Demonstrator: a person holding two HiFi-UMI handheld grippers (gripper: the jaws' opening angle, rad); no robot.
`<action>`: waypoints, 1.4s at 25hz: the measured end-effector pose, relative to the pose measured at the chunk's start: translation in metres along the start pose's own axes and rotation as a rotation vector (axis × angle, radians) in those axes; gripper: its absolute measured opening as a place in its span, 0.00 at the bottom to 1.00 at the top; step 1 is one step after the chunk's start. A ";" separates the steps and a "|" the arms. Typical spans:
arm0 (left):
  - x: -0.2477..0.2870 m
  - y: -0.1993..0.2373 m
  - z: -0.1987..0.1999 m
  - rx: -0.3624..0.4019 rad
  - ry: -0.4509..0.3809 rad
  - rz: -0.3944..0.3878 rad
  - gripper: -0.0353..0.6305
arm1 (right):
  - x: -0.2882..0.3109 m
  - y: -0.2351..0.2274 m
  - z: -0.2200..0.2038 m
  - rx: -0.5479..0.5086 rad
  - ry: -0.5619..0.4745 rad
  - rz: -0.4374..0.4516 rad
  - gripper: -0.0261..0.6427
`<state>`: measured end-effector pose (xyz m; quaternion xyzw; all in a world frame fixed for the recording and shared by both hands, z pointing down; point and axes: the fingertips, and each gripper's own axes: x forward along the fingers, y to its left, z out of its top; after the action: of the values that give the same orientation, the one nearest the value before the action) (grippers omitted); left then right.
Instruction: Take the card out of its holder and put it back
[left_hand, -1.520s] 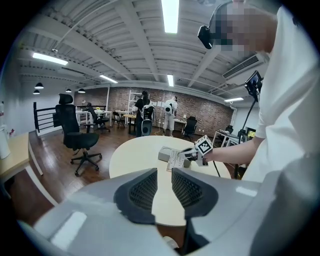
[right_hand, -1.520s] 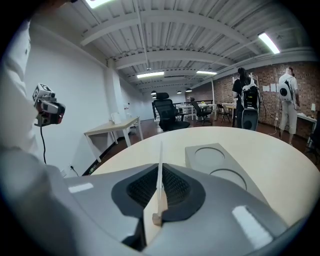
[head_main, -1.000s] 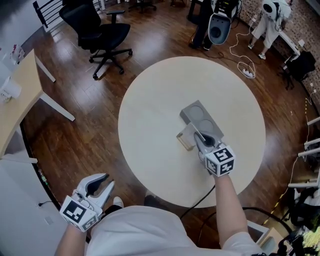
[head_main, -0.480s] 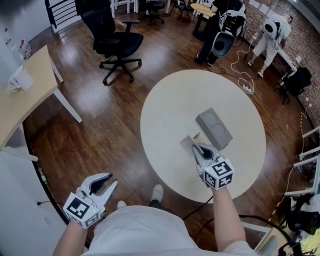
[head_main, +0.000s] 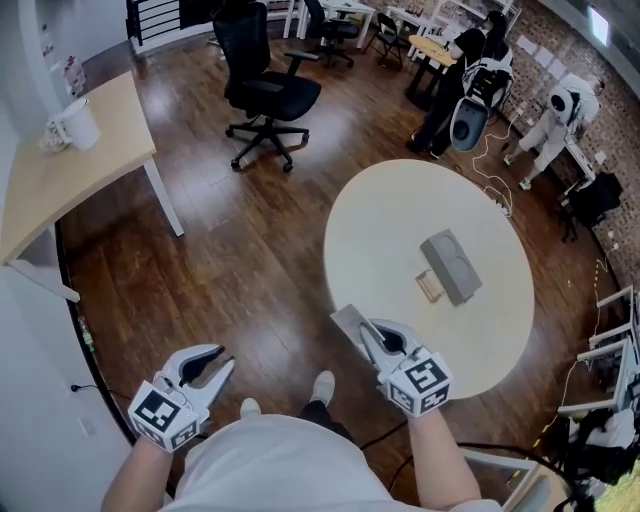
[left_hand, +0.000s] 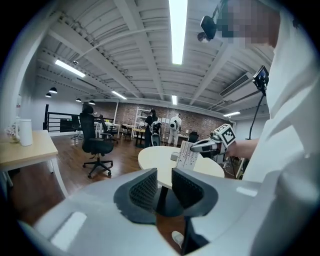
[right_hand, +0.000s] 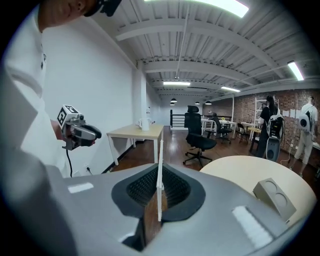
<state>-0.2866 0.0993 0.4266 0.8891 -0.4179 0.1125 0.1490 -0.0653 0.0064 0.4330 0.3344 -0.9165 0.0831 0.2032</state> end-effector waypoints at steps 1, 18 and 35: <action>-0.010 0.002 -0.004 0.000 -0.001 0.003 0.20 | 0.001 0.017 0.003 -0.006 -0.003 0.009 0.07; -0.091 0.018 -0.052 -0.002 -0.005 -0.007 0.19 | -0.016 0.201 0.007 -0.058 0.015 0.140 0.07; -0.027 0.001 -0.026 0.009 -0.004 -0.065 0.20 | -0.049 0.085 0.005 -0.016 -0.027 -0.018 0.07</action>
<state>-0.3060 0.1276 0.4418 0.9032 -0.3884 0.1078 0.1476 -0.0881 0.0975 0.4059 0.3421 -0.9167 0.0696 0.1942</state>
